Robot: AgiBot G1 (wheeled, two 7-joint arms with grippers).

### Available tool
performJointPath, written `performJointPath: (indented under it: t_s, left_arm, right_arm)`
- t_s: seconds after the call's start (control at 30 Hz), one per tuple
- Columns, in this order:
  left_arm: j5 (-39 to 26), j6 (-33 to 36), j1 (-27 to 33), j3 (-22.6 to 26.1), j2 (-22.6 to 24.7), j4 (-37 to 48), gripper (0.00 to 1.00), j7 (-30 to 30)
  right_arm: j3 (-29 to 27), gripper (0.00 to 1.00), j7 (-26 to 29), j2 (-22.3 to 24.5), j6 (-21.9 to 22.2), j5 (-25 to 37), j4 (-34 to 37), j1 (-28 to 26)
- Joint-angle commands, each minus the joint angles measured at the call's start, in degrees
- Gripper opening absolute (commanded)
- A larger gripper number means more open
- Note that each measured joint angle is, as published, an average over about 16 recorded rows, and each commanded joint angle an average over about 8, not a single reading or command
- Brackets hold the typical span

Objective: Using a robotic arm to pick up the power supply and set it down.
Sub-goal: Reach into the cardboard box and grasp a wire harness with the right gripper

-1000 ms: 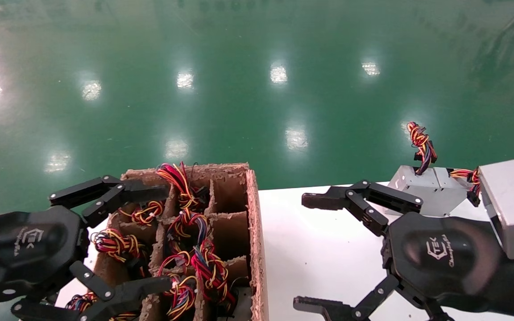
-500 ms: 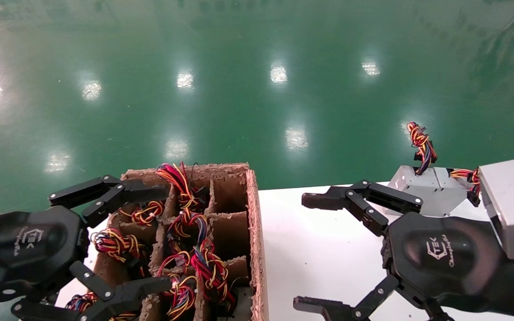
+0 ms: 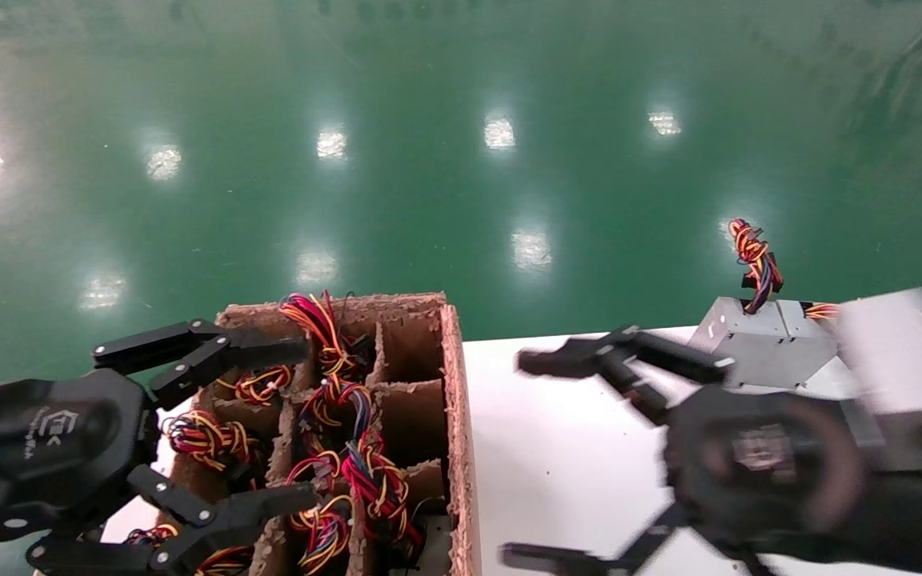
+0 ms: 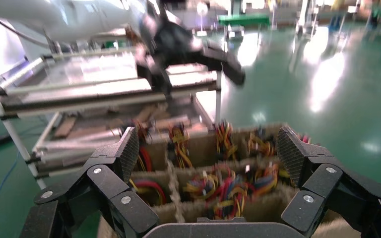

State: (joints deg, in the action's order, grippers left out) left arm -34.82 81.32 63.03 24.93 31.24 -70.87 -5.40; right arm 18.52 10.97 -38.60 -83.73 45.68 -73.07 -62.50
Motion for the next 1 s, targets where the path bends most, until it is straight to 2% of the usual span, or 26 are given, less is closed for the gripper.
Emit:
performJointPath:
  t_s: [0.03,0.5,0.53,0.6,0.77,0.8,0.87,1.0]
  left_arm:
    - [0.00,0.00,0.00,0.00,0.00,0.00,0.00,0.00]
    - [0.00,0.00,0.00,0.00,0.00,0.00,0.00,0.00]
    - [0.00,0.00,0.00,0.00,0.00,0.00,0.00,0.00]
    - [0.00,0.00,0.00,0.00,0.00,0.00,0.00,0.00]
    - [0.00,0.00,0.00,0.00,0.00,0.00,0.00,0.00]
    - [0.00,0.00,0.00,0.00,0.00,0.00,0.00,0.00]
    - [0.00,0.00,0.00,0.00,0.00,0.00,0.00,0.00]
    - [0.00,0.00,0.00,0.00,0.00,0.00,0.00,0.00]
  right_arm:
    - [0.73,1.00,-0.07,-1.00,0.72,1.29,0.05,-0.30]
    - [8.79,1.00,1.84,-9.74,6.59,15.99,-0.20,-4.34]
    - [9.26,0.97,2.20,-10.38,7.19,16.88,-0.28,-4.55]
    - [10.18,0.80,2.90,-11.70,8.49,18.67,-0.33,-4.89]
    - [12.36,0.17,4.37,-14.96,11.96,23.19,-0.09,-5.46]
    - [12.77,0.07,4.61,-15.51,12.60,24.08,-0.03,-5.53]
    - [13.47,0.00,5.05,-16.45,13.73,25.65,0.05,-5.61]
    - [14.42,0.00,5.90,-17.58,15.28,27.72,0.36,-5.54]
